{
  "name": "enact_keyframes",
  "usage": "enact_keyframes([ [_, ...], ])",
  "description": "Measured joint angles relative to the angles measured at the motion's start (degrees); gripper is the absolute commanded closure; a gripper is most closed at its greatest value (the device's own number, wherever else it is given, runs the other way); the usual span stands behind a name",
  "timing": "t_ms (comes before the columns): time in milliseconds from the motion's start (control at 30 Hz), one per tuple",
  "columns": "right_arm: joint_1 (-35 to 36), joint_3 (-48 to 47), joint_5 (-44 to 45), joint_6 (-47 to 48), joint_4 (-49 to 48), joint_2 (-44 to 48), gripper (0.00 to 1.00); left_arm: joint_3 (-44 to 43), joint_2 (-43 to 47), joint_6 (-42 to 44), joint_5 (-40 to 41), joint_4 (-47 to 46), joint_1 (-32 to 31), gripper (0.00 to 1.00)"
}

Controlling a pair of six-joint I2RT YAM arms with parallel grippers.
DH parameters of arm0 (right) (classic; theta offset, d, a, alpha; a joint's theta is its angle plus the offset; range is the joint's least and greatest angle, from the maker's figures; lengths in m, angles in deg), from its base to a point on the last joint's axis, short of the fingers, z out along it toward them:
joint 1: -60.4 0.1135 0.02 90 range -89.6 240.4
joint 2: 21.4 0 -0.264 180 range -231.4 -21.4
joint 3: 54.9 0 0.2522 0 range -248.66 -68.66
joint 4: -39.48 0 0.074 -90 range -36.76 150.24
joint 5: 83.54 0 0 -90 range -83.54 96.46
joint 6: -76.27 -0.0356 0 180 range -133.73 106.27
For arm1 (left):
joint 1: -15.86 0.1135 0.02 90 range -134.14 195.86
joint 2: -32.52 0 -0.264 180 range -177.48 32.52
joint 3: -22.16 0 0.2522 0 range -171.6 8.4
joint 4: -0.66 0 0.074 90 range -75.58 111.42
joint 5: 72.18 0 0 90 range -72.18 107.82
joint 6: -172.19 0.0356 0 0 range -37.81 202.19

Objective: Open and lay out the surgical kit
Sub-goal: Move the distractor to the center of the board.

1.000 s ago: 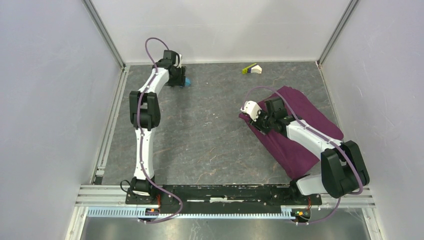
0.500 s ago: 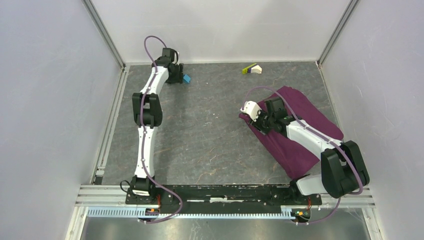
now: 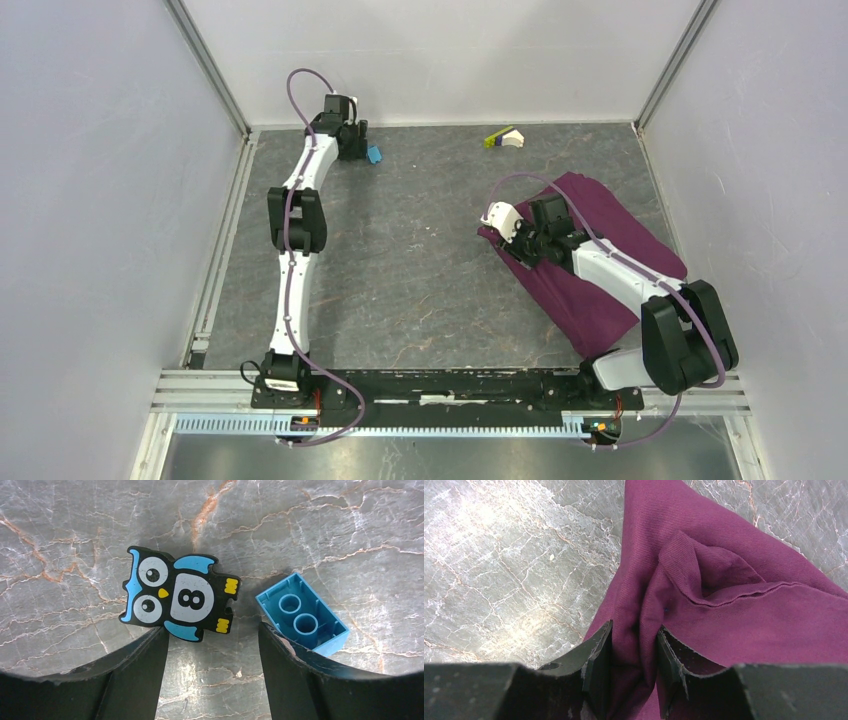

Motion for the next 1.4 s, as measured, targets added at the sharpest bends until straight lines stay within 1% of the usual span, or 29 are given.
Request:
enact_keyframes([
  [67,0.0,-0.02,0.0,0.15,0.02,0.0,0.62,-0.13,-0.2,-0.35,0.0,-0.92,0.0,0.27],
  [167,0.02,-0.02,0.0,0.44,0.07,-0.02,0.63,-0.15,-0.42,-0.72,-0.09,-2.08,0.0,0.24],
  [400,0.48,-1.31,0.52,0.92,1.22,-1.36,0.67,0.33,-0.39,-0.85,-0.7,-3.56,0.11,0.09],
  [567,0.94,-1.95,0.94,0.87,1.75,-1.81,0.67,7.91,4.17,-1.25,-2.54,-4.66,0.15,0.05],
  [767,1.18,-1.95,1.49,0.7,1.75,-1.79,0.69,19.19,12.02,-2.34,-6.32,-5.31,0.22,0.05],
  [900,1.2,-1.95,1.49,0.61,1.75,-1.77,0.73,21.57,13.77,-3.13,-8.2,-5.99,0.04,0.06],
  [1033,1.25,-1.97,1.49,0.42,1.75,-1.77,0.79,21.55,13.75,-3.17,-8.76,-5.95,-0.63,0.05],
  [1100,1.27,-1.97,1.51,0.35,1.75,-1.77,0.82,20.09,13.25,-3.28,-8.72,-5.46,-1.22,0.05],
  [1167,1.42,-2.21,1.68,0.35,2.03,-1.92,0.88,16.79,11.82,-4.0,-8.66,-5.25,-1.86,0.04],
  [1233,1.6,-2.62,1.84,0.35,2.49,-2.21,0.97,14.03,10.36,-4.33,-8.22,-5.44,-2.27,0.02],
  [1267,1.66,-2.86,1.9,0.35,2.71,-2.4,1.0,12.9,9.77,-4.59,-7.93,-5.51,-2.51,0.02],
  [1400,2.47,-3.93,2.73,0.46,3.82,-3.1,1.0,12.11,9.33,-4.68,-7.58,-5.18,-2.99,0.0],
])
